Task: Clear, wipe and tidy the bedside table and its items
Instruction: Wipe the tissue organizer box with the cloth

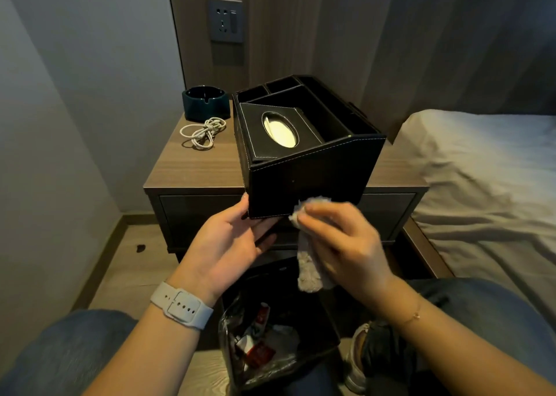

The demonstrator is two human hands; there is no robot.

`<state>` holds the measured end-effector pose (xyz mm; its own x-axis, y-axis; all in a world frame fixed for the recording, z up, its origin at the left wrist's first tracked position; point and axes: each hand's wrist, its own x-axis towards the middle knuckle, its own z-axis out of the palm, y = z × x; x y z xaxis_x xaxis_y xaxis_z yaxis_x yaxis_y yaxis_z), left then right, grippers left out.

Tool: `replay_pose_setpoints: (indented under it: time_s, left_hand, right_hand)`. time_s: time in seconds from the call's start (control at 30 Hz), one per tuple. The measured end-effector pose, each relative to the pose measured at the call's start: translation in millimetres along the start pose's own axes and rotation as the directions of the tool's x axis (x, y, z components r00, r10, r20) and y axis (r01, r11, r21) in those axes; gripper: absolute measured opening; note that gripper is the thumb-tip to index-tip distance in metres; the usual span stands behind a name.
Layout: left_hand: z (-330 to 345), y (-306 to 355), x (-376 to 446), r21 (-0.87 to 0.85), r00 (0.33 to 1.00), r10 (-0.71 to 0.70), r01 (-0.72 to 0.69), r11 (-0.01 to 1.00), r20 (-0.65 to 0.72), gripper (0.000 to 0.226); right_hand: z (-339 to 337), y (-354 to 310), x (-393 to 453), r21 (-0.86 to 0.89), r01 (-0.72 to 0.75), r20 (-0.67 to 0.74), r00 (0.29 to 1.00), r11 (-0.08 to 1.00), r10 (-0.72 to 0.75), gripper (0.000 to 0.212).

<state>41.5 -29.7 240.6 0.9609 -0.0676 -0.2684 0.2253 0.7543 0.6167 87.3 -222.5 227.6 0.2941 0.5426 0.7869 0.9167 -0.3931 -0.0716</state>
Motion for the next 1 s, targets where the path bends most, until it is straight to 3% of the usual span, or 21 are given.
replay_pose_setpoints:
  time_s: [0.07,0.13,0.3,0.37,0.4,0.43,0.5,0.53,0.6,0.67,0.73,0.8,0.93,1.0]
  left_hand:
    - [-1,-2,2,-0.021,1.0,0.003,-0.003,1.0,-0.009,0.043]
    - [1,-2,2,-0.029,1.0,0.009,-0.01,1.0,-0.024,0.041]
    - [6,2,-4,-0.022,0.997,0.046,-0.047,0.999,-0.064,0.034]
    - [5,7,-7,0.03,0.987,0.109,-0.106,0.994,-0.121,0.036]
    - [3,8,-8,0.134,0.961,0.202,-0.179,0.975,-0.189,0.036]
    - [3,10,-11,0.309,0.902,0.344,-0.26,0.915,-0.26,0.036]
    - [7,11,-21,0.716,0.656,0.695,-0.33,0.615,-0.295,0.032]
    - [14,12,-26,0.838,0.545,0.813,-0.333,0.432,-0.203,0.031]
    - [36,12,-32,0.931,0.472,0.881,-0.329,0.158,0.017,0.034]
    - [63,11,-31,0.946,0.468,0.854,-0.313,-0.082,0.229,0.038]
    - [92,11,-20,0.902,0.459,0.781,-0.296,-0.314,0.423,0.037]
    - [123,10,-3,0.868,0.495,0.714,-0.264,-0.42,0.496,0.033]
    - [165,-9,38,0.856,0.639,0.646,-0.036,-0.516,0.417,0.037]
    - [169,-13,48,0.836,0.635,0.668,0.062,-0.545,0.389,0.035]
  right_hand:
    - [-10,-3,25,-0.004,0.049,-0.121,0.991,0.999,-0.049,0.028]
    - [-2,0,37,-0.009,0.029,-0.153,0.988,1.0,-0.03,0.026]
    - [14,8,-19,-0.026,-0.044,0.083,0.995,0.999,0.046,0.023]
    - [-2,10,-30,0.017,-0.072,0.056,0.996,0.997,0.071,0.028]
    - [-10,10,-30,0.054,-0.094,0.017,0.996,0.994,0.093,0.029]
    - [-16,11,-28,0.115,-0.153,-0.033,0.987,0.981,0.158,0.029]
    - [-23,15,-21,0.276,-0.333,-0.128,0.917,0.902,0.377,0.027]
    - [-25,18,-19,0.349,-0.419,-0.149,0.858,0.838,0.491,0.028]
    - [-31,26,-15,0.496,-0.547,-0.126,0.724,0.675,0.679,0.028]
    - [-39,32,-15,0.682,-0.587,-0.047,0.561,0.437,0.826,0.024]
    - [-48,36,-12,0.835,-0.525,0.067,0.395,0.165,0.916,0.02]
    - [-55,39,-12,0.893,-0.45,0.161,0.29,-0.014,0.943,0.017]
    - [-64,47,-14,0.906,-0.408,0.21,0.215,-0.107,0.954,0.017]
    - [-66,50,-17,0.901,-0.419,0.22,0.211,-0.116,0.952,0.016]
